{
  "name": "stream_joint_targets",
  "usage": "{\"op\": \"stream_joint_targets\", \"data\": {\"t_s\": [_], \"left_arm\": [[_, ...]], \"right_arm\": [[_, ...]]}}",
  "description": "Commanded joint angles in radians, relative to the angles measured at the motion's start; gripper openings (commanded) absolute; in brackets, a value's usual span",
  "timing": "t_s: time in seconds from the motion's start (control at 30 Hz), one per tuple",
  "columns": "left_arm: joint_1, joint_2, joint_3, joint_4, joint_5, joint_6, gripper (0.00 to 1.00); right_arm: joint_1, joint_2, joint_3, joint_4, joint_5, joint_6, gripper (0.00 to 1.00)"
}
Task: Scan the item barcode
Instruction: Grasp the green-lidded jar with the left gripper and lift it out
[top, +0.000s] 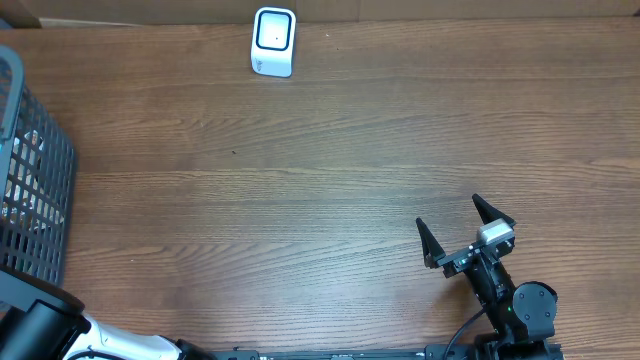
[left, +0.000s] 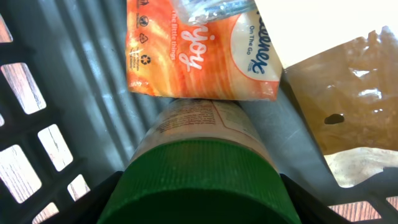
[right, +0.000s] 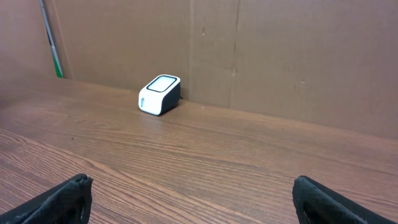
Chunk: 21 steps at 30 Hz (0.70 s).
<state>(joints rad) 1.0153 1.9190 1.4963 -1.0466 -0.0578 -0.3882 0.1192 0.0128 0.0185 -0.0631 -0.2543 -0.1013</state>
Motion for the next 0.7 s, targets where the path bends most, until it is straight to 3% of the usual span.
{"op": "stream_joint_targets", "data": {"t_s": [0.0, 0.3, 0.67], "left_arm": [[0.000, 0.003, -0.001, -0.008, 0.006, 0.007, 0.57], [-0.001, 0.000, 0.149, -0.141, 0.007, 0.007, 0.46], [-0.003, -0.003, 0.639, -0.417, 0.162, 0.007, 0.43]], "right_arm": [[-0.002, -0.010, -0.011, 0.005, 0.013, 0.000, 1.00], [-0.002, -0.010, -0.011, 0.005, 0.013, 0.000, 1.00], [-0.002, -0.010, -0.011, 0.005, 0.014, 0.000, 1.00]]}}
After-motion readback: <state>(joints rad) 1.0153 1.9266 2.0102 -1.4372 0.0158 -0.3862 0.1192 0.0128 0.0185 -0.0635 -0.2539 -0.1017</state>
